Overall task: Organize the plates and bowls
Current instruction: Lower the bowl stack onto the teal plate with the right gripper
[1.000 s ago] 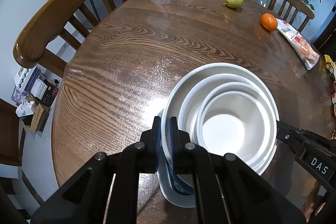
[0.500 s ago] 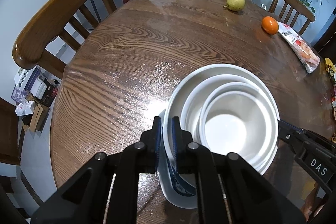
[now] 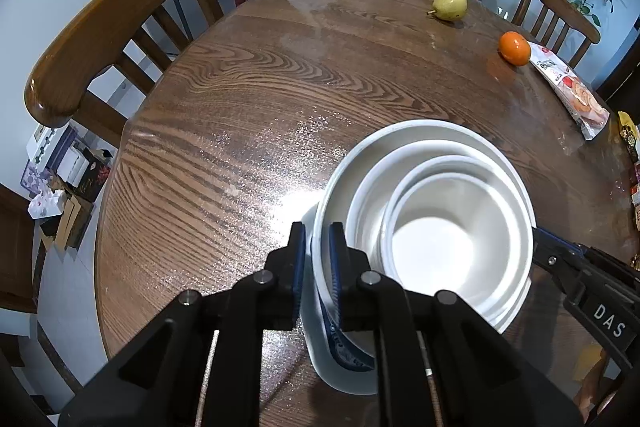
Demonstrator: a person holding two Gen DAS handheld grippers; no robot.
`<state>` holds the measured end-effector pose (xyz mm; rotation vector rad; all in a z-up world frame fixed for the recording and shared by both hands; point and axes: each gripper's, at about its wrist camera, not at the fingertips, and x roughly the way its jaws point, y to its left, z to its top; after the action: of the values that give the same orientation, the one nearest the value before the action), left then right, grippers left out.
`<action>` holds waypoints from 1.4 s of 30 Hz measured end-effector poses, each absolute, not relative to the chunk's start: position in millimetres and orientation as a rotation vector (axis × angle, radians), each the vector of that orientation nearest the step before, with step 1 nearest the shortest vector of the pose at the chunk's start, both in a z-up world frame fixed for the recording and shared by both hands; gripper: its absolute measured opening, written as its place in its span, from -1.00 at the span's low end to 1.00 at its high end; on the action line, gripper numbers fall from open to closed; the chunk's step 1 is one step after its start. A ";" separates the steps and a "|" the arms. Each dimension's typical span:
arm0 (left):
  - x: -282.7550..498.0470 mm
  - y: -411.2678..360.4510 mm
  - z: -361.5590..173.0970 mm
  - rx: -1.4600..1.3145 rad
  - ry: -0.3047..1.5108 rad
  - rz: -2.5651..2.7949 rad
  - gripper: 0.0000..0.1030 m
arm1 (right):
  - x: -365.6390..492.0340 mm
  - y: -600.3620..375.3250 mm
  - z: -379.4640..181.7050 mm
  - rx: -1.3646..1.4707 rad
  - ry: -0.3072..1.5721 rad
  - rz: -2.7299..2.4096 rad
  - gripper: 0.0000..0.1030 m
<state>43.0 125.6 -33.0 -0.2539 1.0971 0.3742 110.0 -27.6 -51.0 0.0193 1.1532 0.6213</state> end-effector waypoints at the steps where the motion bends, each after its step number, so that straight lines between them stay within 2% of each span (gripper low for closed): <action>1: 42.8 125.9 -33.4 -0.253 1.099 0.377 -0.72 | 109.5 -27.2 -50.5 0.020 1.152 0.622 -0.80; 11: 38.8 131.5 -33.9 -0.272 1.096 0.386 -0.48 | 109.2 -28.9 -49.8 0.032 1.154 0.615 -0.80; 16: 37.2 133.5 -31.9 -0.277 1.087 0.391 -0.26 | 109.4 -34.2 -46.7 0.040 1.138 0.601 -0.80; 23: 36.2 134.9 -31.9 -0.273 1.087 0.393 -0.24 | 107.1 -34.4 -44.0 0.042 1.133 0.595 -0.80; 35: 29.5 139.5 -24.2 -0.261 1.048 0.419 0.11 | 102.7 -36.4 -39.1 0.043 1.112 0.588 -0.80; 38: 27.6 141.8 -21.8 -0.268 1.038 0.412 0.29 | 101.7 -38.4 -37.3 0.059 1.106 0.595 -0.80; 42: 24.9 142.3 -18.6 -0.260 1.027 0.411 0.31 | 96.9 -38.2 -34.4 0.058 1.094 0.599 -0.80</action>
<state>24.9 142.3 -18.6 -0.2603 1.0271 0.4110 96.9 -38.2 -34.4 0.0578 1.0938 0.5986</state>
